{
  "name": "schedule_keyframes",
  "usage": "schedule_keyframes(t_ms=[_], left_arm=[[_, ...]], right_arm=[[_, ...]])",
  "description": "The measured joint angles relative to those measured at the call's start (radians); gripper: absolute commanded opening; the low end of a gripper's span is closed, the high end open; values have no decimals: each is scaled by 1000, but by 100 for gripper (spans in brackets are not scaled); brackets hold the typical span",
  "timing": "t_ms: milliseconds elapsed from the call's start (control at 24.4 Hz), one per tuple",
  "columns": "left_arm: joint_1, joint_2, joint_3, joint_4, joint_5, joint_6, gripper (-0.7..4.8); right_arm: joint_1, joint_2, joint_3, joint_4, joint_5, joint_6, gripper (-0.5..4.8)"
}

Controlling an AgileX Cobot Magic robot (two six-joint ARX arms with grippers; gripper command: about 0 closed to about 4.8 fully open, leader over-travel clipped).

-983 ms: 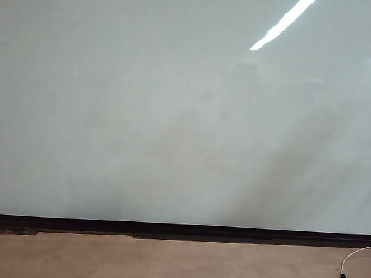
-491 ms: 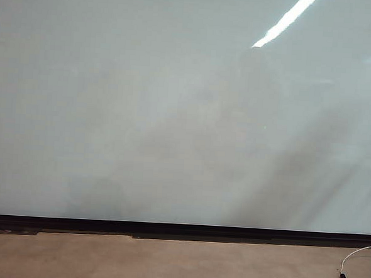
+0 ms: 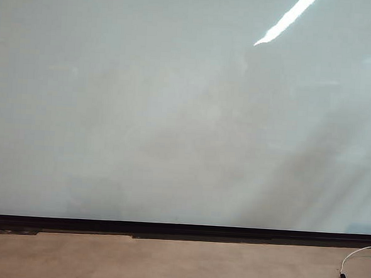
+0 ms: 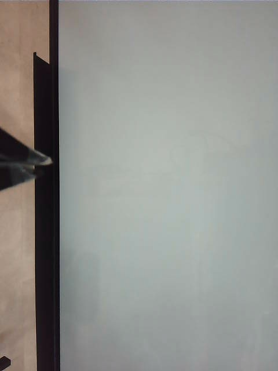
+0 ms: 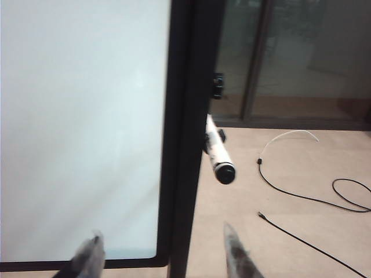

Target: Pick up the pen on the shelf to the right of the whiteboard and draw a check mark.

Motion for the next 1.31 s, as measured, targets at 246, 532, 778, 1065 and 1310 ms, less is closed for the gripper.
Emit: schedule_keyframes(t_ms=[246, 532, 778, 1065, 1310], left_arm=[[0, 0, 0, 0, 0, 0, -5], [0, 0, 0, 0, 0, 0, -4], [0, 0, 0, 0, 0, 0, -4], [0, 0, 0, 0, 0, 0, -4], [0, 0, 0, 0, 0, 0, -4]], right_arm=[[-50, 74, 35, 21, -53, -7, 266], [-88, 278, 125, 168, -177, 22, 265], [-120, 360, 159, 223, -208, 42, 266], [-154, 457, 222, 268, -255, 69, 266], [-155, 513, 293, 269, -309, 84, 265]])
